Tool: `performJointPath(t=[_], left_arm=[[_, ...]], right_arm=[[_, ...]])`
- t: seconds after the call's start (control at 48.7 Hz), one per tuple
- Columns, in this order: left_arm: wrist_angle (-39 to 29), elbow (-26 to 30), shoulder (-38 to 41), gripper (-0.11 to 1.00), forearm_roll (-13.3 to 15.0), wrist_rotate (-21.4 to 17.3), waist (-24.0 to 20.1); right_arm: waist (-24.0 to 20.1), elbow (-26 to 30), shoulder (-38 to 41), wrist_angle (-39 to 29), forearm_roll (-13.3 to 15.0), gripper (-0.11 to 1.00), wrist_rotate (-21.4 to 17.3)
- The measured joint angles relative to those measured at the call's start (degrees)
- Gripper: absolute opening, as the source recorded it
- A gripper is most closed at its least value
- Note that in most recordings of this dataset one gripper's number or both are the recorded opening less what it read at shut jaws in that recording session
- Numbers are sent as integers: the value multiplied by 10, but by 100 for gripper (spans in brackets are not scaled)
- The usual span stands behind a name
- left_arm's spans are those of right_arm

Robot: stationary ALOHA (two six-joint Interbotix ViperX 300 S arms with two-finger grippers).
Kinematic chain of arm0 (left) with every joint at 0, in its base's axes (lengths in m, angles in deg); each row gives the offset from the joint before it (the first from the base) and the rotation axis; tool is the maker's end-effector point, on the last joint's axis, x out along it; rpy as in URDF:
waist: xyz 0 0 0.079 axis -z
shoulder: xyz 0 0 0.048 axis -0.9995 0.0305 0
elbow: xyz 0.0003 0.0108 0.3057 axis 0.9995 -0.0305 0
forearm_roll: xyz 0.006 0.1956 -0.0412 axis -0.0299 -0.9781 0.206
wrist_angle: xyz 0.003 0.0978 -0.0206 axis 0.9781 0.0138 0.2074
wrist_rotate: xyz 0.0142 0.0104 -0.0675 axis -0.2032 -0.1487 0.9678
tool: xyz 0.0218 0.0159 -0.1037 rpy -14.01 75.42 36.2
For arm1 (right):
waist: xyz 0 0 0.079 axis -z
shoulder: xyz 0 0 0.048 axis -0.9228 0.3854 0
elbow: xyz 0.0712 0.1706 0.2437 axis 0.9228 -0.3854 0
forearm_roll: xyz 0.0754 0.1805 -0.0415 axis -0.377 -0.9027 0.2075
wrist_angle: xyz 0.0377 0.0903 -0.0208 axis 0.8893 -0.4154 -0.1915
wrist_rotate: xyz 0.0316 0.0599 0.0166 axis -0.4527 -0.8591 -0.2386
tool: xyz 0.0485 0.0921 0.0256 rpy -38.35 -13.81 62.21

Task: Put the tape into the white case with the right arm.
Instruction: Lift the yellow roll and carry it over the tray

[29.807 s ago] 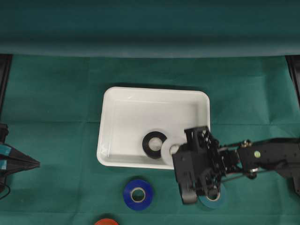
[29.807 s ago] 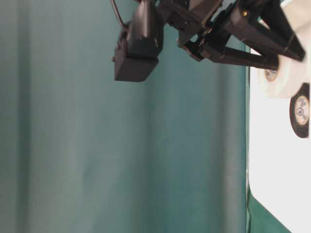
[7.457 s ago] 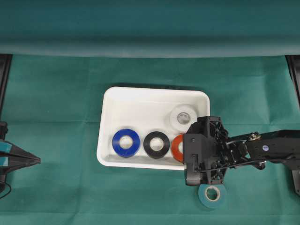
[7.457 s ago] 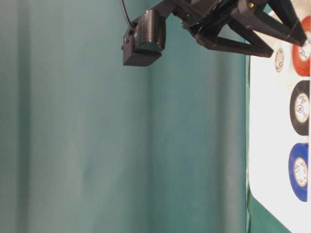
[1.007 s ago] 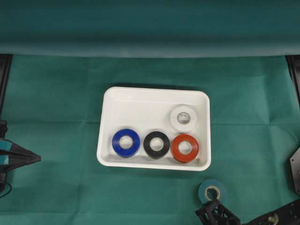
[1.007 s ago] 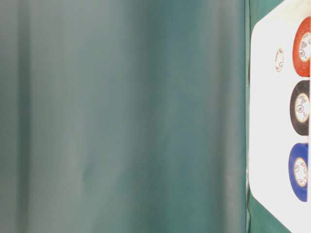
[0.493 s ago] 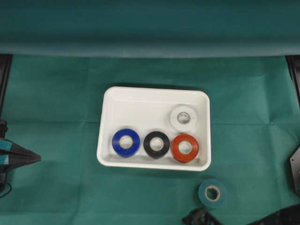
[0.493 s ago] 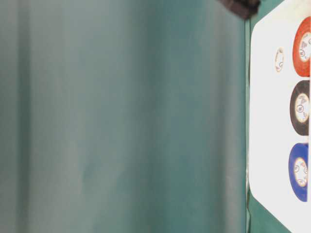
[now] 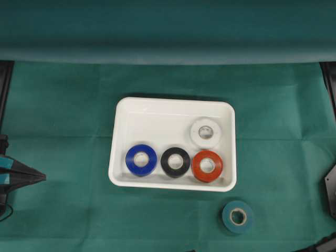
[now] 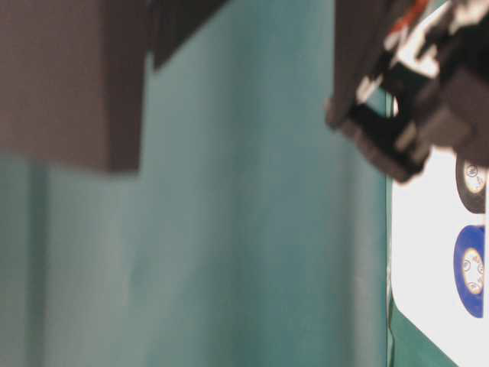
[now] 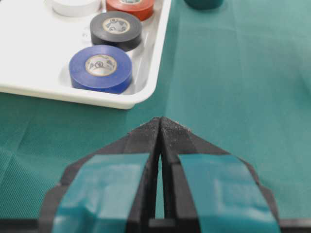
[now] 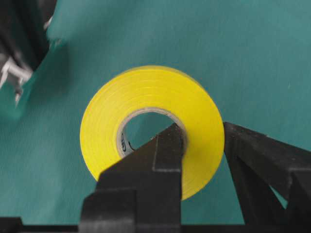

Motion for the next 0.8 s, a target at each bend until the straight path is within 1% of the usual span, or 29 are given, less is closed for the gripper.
performJointPath(t=[0.144, 0.247, 0.39, 0.596, 0.801], left_arm=[[0, 0, -1, 0, 0, 0, 0], [0, 0, -1, 0, -1, 1, 0], [2, 0, -1, 0, 0, 1, 0], [2, 0, 0, 0, -1, 0, 0], [2, 0, -1, 0, 0, 0, -1]], right_arm=[[4, 22, 14, -13, 0, 1, 0], [10, 25, 14, -17, 1, 1, 1], [28, 25, 14, -27, 4, 1, 4], [82, 20, 6, -50, 12, 1, 5], [152, 9, -15, -53, 28, 1, 6]])
